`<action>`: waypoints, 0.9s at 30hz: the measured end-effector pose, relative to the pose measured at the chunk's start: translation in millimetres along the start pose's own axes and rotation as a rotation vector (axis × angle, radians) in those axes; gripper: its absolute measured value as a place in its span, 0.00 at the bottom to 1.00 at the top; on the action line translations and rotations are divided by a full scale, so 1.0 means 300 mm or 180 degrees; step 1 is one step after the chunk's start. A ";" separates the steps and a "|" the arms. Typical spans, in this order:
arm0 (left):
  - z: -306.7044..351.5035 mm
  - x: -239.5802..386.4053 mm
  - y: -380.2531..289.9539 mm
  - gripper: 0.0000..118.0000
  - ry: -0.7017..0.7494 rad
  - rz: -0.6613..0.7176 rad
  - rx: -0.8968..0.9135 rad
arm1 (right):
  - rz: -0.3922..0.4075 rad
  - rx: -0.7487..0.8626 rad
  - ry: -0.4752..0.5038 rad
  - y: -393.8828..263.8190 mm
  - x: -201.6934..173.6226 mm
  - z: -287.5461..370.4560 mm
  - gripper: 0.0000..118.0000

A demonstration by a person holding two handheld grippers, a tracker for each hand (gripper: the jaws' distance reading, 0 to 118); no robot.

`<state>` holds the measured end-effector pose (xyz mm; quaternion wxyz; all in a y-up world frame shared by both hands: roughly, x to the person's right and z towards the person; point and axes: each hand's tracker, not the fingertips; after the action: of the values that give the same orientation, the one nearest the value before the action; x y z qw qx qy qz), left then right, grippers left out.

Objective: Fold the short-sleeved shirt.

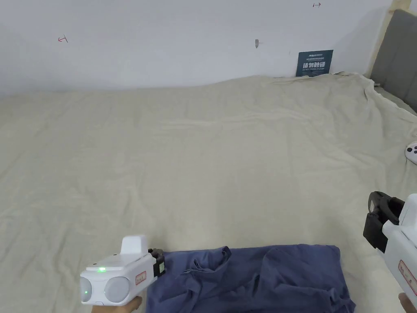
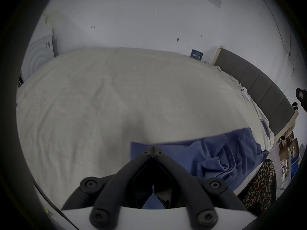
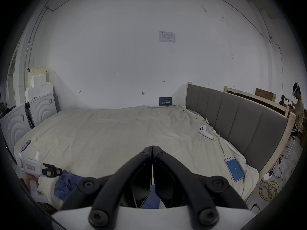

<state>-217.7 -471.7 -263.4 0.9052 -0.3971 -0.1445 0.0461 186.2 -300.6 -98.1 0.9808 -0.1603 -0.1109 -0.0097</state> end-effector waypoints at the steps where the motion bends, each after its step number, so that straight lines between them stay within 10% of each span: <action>1: -0.015 0.007 -0.011 0.00 -0.0038 0.0074 -0.0055 | 0.0001 -0.0011 -0.0013 -0.001 0.003 -0.001 0.00; 27: -0.021 0.328 -0.174 0.00 -0.0594 -0.0182 -0.0263 | -0.0050 -0.0077 -0.0017 -0.023 0.029 0.011 0.00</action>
<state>-123.7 -492.2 -207.2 0.8716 -0.4238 -0.2411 0.0510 193.7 -305.9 -90.9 0.9783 -0.1713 -0.1146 -0.0184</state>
